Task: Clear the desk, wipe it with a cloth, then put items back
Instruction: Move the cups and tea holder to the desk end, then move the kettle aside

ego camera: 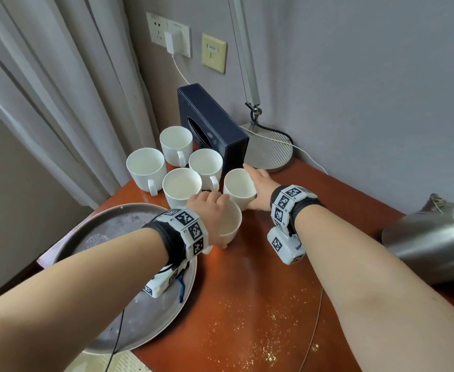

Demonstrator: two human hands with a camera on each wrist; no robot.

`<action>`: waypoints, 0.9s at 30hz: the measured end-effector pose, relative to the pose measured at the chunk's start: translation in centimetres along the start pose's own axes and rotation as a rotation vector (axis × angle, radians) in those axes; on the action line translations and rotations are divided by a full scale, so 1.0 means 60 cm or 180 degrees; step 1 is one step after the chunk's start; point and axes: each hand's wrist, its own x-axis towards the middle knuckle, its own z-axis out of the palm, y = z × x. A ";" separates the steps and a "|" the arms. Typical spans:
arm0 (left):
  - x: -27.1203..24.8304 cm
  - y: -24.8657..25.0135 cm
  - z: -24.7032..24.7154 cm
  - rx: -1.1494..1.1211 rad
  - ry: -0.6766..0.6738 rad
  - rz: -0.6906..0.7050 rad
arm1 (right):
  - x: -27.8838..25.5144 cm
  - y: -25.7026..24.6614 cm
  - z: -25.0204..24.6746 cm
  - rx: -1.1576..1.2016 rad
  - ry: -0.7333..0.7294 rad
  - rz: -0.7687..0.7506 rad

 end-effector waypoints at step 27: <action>0.129 0.548 -0.124 -0.1091 -0.0143 0.1098 | -0.498 0.428 -0.159 0.0435 0.1403 0.2040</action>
